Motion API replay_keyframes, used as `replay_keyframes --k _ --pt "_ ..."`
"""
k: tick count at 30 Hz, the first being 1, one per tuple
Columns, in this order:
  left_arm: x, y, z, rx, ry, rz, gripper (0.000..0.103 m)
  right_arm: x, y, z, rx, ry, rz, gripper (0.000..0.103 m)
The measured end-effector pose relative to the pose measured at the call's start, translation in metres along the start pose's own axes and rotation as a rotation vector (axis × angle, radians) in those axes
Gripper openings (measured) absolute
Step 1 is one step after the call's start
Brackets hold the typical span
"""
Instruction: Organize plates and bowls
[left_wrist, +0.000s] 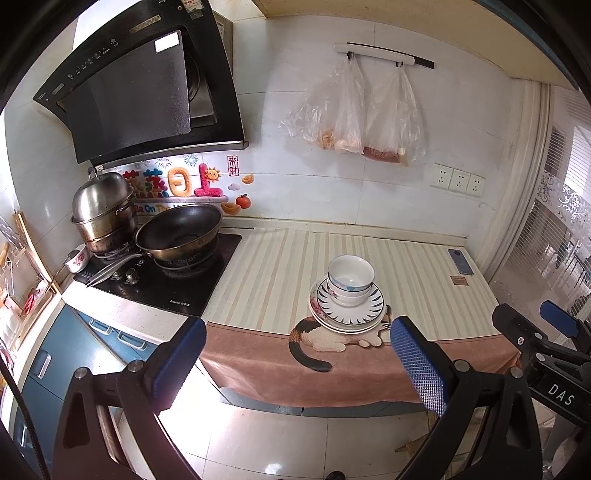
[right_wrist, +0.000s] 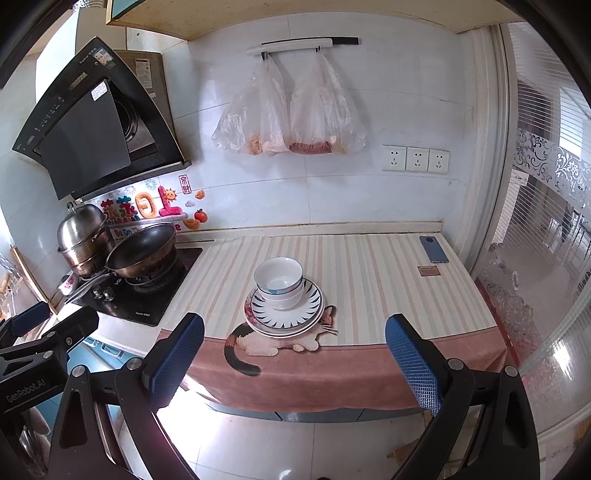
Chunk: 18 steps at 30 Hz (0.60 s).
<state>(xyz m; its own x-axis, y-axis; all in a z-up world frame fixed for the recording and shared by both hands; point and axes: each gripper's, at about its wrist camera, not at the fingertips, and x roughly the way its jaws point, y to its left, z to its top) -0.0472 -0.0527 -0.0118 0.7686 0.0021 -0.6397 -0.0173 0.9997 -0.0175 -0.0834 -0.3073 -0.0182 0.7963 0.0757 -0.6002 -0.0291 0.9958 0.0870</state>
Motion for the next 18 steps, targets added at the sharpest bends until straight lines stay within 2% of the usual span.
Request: replay_keyframes --k 18 --pt "0.0080 -0.0015 0.0017 0.008 0.005 -0.002 0.102 0.0010 0.0019 0.0017 0.000 0.000 -0.008 0.101"
